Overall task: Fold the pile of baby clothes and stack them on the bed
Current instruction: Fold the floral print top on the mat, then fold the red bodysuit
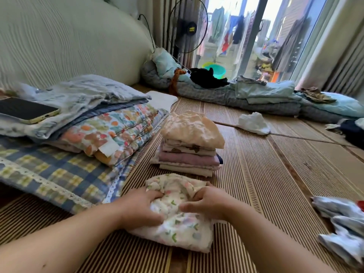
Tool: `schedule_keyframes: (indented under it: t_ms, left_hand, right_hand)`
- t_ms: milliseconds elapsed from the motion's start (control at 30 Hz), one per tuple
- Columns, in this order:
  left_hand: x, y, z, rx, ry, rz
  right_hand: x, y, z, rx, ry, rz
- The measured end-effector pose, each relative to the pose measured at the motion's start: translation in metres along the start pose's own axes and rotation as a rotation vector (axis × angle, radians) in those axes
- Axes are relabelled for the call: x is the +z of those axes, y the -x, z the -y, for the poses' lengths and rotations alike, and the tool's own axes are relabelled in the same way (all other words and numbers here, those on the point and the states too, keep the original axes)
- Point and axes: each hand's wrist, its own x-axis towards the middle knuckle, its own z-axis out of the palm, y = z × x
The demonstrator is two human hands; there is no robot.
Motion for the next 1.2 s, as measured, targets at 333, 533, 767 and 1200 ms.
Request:
schedule_keyframes:
  t_ms: [333, 533, 767, 1200]
  left_hand:
    - [-0.006, 0.023, -0.032, -0.207, 0.1, -0.214]
    - [-0.008, 0.025, -0.118, 0.013, -0.055, -0.286]
    - [0.069, 0.035, -0.305, 0.482, -0.131, -0.139]
    - [0.179, -0.021, -0.473, 0.688, -0.466, -0.133]
  right_hand:
    - [0.003, 0.009, -0.024, 0.15, -0.086, -0.206]
    - [-0.034, 0.092, -0.061, 0.028, 0.006, -0.417]
    - [-0.071, 0.2, -0.209, 0.201, 0.108, -0.56]
    - [-0.069, 0.241, -0.37, 0.537, 0.105, -0.711]
